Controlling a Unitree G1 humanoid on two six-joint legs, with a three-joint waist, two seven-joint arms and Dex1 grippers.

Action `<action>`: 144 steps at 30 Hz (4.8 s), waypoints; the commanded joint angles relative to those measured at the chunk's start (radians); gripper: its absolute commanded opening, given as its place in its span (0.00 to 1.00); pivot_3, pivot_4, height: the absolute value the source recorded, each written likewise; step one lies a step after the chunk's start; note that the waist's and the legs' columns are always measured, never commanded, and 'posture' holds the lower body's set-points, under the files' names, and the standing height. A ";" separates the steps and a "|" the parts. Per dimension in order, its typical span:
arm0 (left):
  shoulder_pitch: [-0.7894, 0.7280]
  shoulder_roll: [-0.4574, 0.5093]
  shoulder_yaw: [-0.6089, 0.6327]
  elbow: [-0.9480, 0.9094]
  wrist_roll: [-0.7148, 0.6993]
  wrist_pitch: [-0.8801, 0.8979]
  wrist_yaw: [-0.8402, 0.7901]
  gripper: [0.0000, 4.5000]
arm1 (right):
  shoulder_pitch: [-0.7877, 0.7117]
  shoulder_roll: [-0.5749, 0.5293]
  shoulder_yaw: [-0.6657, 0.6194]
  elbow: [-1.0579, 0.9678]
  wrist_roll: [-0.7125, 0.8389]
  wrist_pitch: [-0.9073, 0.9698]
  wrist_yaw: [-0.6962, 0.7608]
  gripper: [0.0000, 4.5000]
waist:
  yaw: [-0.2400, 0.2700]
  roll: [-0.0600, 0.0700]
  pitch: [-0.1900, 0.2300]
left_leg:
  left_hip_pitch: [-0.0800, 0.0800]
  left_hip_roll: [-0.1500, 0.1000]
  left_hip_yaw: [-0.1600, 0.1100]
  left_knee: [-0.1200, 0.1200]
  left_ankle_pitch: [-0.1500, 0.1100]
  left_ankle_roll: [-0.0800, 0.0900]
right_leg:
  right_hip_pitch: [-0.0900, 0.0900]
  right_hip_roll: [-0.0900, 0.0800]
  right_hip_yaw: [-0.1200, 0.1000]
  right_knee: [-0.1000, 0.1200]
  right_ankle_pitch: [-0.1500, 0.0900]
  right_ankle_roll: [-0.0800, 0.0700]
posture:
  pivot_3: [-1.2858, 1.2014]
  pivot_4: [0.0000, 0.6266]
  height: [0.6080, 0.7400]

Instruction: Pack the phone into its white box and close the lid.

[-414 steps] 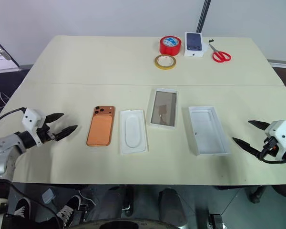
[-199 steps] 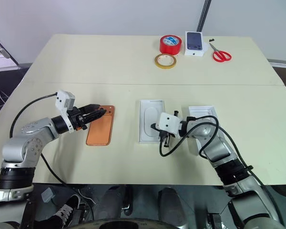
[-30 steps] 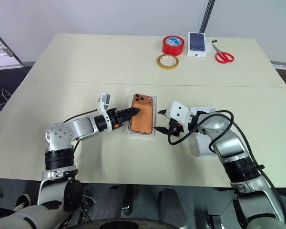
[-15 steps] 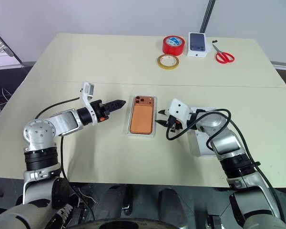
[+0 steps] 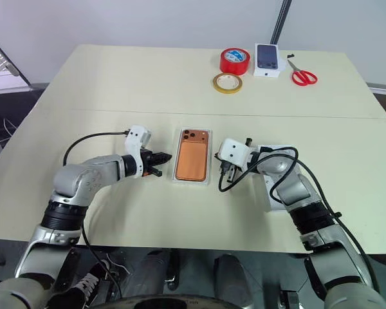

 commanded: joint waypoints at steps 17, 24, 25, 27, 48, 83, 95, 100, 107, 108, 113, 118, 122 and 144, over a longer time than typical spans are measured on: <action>-0.142 -0.282 -0.183 0.121 0.087 -0.025 -0.196 0.01 | 0.304 -0.235 -0.212 -0.334 0.125 0.093 0.130 0.02 | 0.026 0.001 0.000 | -0.001 -0.002 0.000 0.006 -0.006 0.011 | 0.005 -0.003 -0.001 -0.002 0.000 0.000 | 0.52 0.24 0.91; -0.176 -0.314 -0.246 0.208 0.187 -0.109 -0.249 0.01 | 0.360 -0.284 -0.280 -0.322 0.120 0.097 0.128 0.02 | 0.027 0.001 0.000 | 0.000 -0.002 0.000 0.007 -0.006 0.011 | 0.005 -0.003 -0.001 -0.002 0.000 0.000 | 0.52 0.24 0.91; -0.183 -0.316 -0.235 0.220 0.185 -0.106 -0.255 0.01 | 0.360 -0.292 -0.280 -0.308 0.109 0.083 0.127 0.02 | 0.026 0.001 0.000 | 0.000 -0.002 0.000 0.007 -0.006 0.011 | 0.006 -0.003 -0.001 -0.002 0.000 0.000 | 0.52 0.24 0.91; -0.186 -0.309 -0.235 0.225 0.198 -0.123 -0.268 0.01 | 0.366 -0.298 -0.288 -0.300 0.116 0.089 0.132 0.02 | 0.025 0.001 0.000 | 0.000 -0.002 0.000 0.007 -0.007 0.011 | 0.005 -0.003 -0.001 -0.002 0.000 0.000 | 0.52 0.24 0.91; -0.093 -0.110 -0.037 0.061 0.140 -0.165 -0.354 0.01 | 0.339 -0.354 -0.343 -0.198 0.210 0.084 0.191 0.02 | 0.016 0.002 0.001 | -0.001 -0.001 0.000 0.007 -0.006 0.010 | 0.005 -0.003 -0.001 -0.002 0.000 0.000 | 0.52 0.24 0.91; 0.100 0.150 0.040 0.041 0.179 -0.833 -0.783 0.99 | 0.170 -0.256 -0.565 -0.633 0.623 1.547 -0.249 0.99 | -0.005 0.005 0.001 | -0.007 0.000 0.000 0.006 -0.008 0.014 | -0.003 -0.004 0.000 -0.002 0.000 -0.001 | 0.52 0.24 0.91; 0.181 0.137 0.038 -0.039 0.191 -0.814 -0.699 1.00 | 0.148 -0.191 -0.547 -0.558 0.714 1.547 -0.531 0.80 | -0.009 0.005 0.001 | -0.009 0.000 0.000 0.005 -0.008 0.014 | -0.005 -0.004 0.000 -0.001 0.000 -0.001 | 0.52 0.24 0.91; 0.184 0.139 0.036 -0.050 0.192 -0.805 -0.682 1.00 | 0.139 -0.190 -0.504 -0.569 0.711 1.547 -0.621 0.21 | -0.009 0.005 0.001 | -0.009 0.000 0.000 0.006 -0.008 0.014 | -0.005 -0.004 0.000 -0.001 0.000 -0.001 | 0.52 0.24 0.91; 0.166 0.141 0.032 -0.050 0.192 -0.788 -0.669 1.00 | 0.171 -0.162 -0.492 -0.576 0.719 1.547 -0.700 0.01 | -0.007 0.003 0.000 | -0.009 0.000 0.000 0.007 -0.008 0.014 | -0.004 -0.004 0.000 -0.001 0.000 -0.001 | 0.52 0.24 0.91; 0.165 0.141 0.032 -0.049 0.194 -0.789 -0.667 1.00 | 0.173 -0.158 -0.495 -0.579 0.722 1.547 -0.709 0.01 | -0.007 0.003 0.000 | -0.009 0.000 0.000 0.007 -0.008 0.014 | -0.004 -0.004 0.000 -0.001 0.000 -0.001 | 0.52 0.24 0.91; 0.158 0.139 0.030 -0.040 0.195 -0.788 -0.669 1.00 | 0.146 -0.124 -0.535 -0.572 0.738 1.547 -0.733 0.01 | -0.008 0.002 -0.001 | -0.009 0.000 0.000 0.007 -0.008 0.014 | -0.004 -0.003 -0.001 -0.001 0.000 -0.001 | 0.52 0.24 0.91; 0.146 0.130 0.031 -0.037 0.192 -0.782 -0.660 1.00 | -0.001 0.012 -0.642 -0.533 0.673 1.542 -0.756 0.01 | -0.021 0.004 0.000 | -0.009 0.000 0.000 0.006 -0.008 0.014 | -0.005 -0.003 0.000 0.000 0.000 -0.001 | 0.52 0.24 0.91; 0.146 0.117 0.041 -0.037 0.177 -0.768 -0.645 1.00 | -0.050 0.116 -0.674 -0.525 0.711 1.333 -0.672 0.01 | -0.025 0.005 0.001 | -0.010 0.000 0.000 0.005 -0.007 0.014 | -0.007 -0.001 -0.001 0.001 0.000 0.000 | 0.52 0.24 0.91; 0.145 0.046 0.124 -0.100 0.050 -0.653 -0.541 0.05 | 0.180 0.415 -0.640 -0.585 1.991 1.124 -1.167 0.00 | -0.029 0.005 0.001 | -0.016 0.003 0.002 0.008 -0.005 0.011 | -0.019 0.002 0.001 0.012 0.000 0.000 | 0.52 0.24 0.91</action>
